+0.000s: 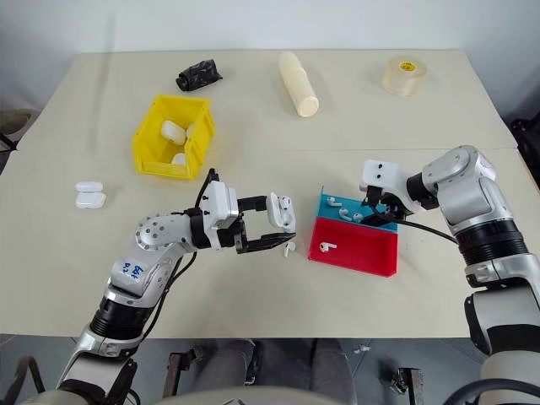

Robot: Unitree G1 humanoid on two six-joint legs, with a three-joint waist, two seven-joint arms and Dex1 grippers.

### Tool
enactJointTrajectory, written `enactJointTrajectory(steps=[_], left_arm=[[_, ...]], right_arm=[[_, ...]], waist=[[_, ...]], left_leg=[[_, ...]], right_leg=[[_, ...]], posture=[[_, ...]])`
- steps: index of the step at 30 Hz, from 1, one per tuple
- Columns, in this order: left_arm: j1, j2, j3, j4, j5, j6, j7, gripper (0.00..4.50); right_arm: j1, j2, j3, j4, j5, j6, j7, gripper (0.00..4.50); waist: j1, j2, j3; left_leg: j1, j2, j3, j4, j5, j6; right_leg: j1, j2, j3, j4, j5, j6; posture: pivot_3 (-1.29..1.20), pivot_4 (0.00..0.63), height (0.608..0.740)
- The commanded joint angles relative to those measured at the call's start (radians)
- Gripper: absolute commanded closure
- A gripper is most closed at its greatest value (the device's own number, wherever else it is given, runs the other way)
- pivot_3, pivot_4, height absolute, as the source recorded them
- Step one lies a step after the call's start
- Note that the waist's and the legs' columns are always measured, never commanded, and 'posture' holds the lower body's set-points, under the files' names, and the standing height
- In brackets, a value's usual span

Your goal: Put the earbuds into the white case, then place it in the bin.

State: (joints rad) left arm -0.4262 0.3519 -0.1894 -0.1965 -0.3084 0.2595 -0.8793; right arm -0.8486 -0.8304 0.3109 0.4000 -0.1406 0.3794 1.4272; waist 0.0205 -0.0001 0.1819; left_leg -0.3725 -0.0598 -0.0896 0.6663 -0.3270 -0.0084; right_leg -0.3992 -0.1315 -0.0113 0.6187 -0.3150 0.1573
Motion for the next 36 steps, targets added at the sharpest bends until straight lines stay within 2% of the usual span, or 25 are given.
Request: enactJointTrajectory(steps=[1,4,11,27,36], left_arm=[[-0.006,0.001,0.008,-0.047,-0.011,-0.02,0.003,1.74],[-0.005,0.001,0.008,-0.048,-0.011,-0.02,0.004,1.74],[-0.001,0.001,0.008,-0.051,-0.012,-0.018,0.006,1.74],[-0.006,0.003,0.009,-0.046,-0.014,-0.019,0.003,1.74],[0.003,0.013,0.018,-0.055,-0.018,-0.016,0.003,1.74]], right_arm=[[0.005,-0.001,0.01,-0.025,-0.009,0.004,-0.006,1.84],[0.003,0.006,0.015,-0.021,-0.012,-0.003,-0.008,1.84],[0.011,0.012,0.017,-0.025,-0.011,-0.007,-0.007,3.95],[0.028,0.008,0.0,-0.032,0.004,-0.001,-0.014,3.95],[0.017,-0.02,-0.184,-0.036,0.198,0.051,0.012,3.95]], waist=[[0.0,0.0,0.0],[0.0,0.0,0.0],[0.0,0.0,0.0],[0.0,0.0,0.0],[0.0,0.0,0.0]], left_leg=[[0.0,0.0,0.0,0.0,0.0,0.0],[0.0,0.0,0.0,0.0,0.0,0.0],[0.0,0.0,0.0,0.0,0.0,0.0],[0.0,0.0,0.0,0.0,0.0,0.0],[0.0,0.0,0.0,0.0,0.0,0.0]], right_leg=[[0.0,0.0,0.0,0.0,0.0,0.0],[0.0,0.0,0.0,0.0,0.0,0.0],[0.0,0.0,0.0,0.0,0.0,0.0],[0.0,0.0,0.0,0.001,0.0,0.0],[0.0,0.0,0.0,0.0,0.0,0.0]], posture=[[0.0,0.15,0.74],[0.0,0.15,0.74],[0.0,0.15,0.74],[0.0,0.15,0.74],[0.0,0.15,0.74]])
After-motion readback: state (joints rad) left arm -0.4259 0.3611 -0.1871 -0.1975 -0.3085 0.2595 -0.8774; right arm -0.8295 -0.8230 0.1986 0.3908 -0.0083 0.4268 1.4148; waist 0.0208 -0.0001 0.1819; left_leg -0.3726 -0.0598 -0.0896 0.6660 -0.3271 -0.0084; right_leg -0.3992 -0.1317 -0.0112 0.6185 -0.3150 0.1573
